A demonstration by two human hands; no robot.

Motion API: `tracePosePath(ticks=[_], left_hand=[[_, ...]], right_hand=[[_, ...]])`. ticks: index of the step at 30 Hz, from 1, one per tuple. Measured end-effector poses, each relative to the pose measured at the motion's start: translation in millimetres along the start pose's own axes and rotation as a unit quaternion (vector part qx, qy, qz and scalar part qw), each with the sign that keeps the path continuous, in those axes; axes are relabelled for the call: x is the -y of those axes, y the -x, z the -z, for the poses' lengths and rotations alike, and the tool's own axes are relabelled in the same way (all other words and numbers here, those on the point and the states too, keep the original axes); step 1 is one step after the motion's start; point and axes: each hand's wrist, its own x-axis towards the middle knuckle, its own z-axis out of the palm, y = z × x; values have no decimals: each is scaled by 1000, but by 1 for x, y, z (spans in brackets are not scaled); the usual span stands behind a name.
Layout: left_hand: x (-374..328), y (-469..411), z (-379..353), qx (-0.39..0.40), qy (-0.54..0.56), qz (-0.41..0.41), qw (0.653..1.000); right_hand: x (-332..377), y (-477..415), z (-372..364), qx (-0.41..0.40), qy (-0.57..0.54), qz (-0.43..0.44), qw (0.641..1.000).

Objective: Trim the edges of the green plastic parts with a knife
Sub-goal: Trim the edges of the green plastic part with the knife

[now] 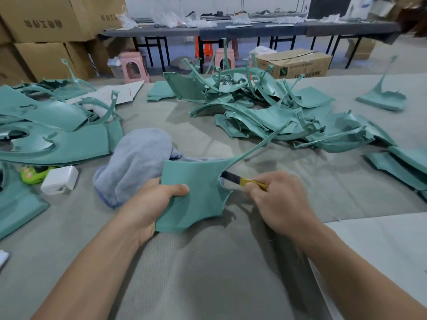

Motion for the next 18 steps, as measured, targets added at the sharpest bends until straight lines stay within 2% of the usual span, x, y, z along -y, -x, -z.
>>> tracePosePath(ticks=[2, 7, 11, 13, 18], left_hand=[[-1, 0, 1, 1, 5, 1, 1000], [-2, 3, 1, 5, 12, 1, 1000], [-3, 3, 0, 12, 11, 1, 1000], [-4, 3, 0, 16, 9, 1, 1000], [-3, 5, -1, 28, -3, -10, 1000]], right_hand=[[-1, -2, 3, 11, -39, 25, 999], [-15, -9, 18, 47, -47, 31, 997], [-17, -11, 15, 47, -126, 71, 988], [-15, -12, 9, 60, -96, 80, 990], [-20, -20, 29, 166, 16, 117, 979]])
